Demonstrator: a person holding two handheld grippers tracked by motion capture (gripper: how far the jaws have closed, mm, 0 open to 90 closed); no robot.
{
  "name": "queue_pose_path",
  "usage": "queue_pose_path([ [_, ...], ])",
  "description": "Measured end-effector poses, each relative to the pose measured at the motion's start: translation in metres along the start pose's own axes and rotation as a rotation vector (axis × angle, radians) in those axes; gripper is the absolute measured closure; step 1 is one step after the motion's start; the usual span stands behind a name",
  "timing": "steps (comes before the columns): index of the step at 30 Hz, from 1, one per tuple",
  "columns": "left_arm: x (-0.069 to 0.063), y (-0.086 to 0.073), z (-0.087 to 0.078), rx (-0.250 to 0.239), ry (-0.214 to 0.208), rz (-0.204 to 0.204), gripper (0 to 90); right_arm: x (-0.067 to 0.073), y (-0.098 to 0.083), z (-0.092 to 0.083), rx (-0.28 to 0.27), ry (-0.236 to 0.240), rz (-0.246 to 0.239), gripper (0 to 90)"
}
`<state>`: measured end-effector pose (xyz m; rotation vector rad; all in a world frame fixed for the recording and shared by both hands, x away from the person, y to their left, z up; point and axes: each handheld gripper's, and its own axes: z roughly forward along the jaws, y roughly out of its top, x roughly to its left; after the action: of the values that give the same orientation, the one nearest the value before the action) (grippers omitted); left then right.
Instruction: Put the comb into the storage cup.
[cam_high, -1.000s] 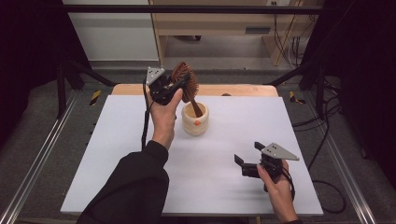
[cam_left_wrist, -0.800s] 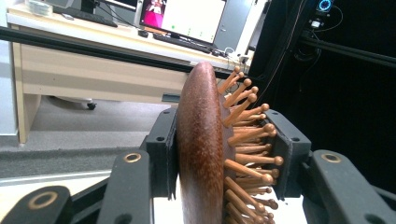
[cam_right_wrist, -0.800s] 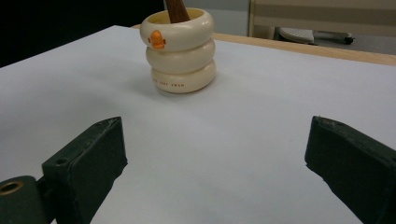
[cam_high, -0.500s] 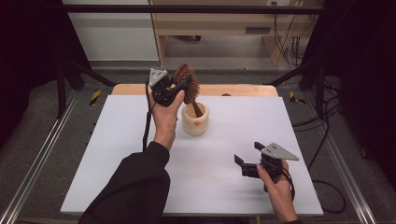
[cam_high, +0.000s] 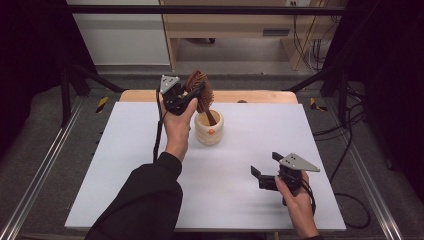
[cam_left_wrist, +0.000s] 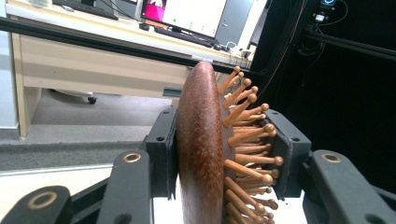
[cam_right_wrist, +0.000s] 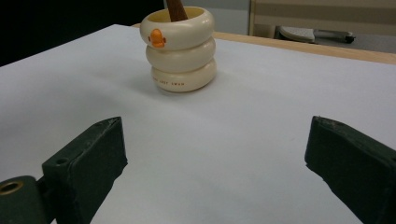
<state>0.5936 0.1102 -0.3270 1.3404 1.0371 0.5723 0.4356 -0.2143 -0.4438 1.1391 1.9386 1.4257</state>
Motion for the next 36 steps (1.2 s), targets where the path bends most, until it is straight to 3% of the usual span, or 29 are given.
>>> queue_pose_path([
  [36, -0.0005, -0.0098, 0.0068, 0.015, 0.0, -0.014, 51.4, -0.0004, -0.0015, 0.0016, 0.008, 0.004, 0.004, 5.5],
])
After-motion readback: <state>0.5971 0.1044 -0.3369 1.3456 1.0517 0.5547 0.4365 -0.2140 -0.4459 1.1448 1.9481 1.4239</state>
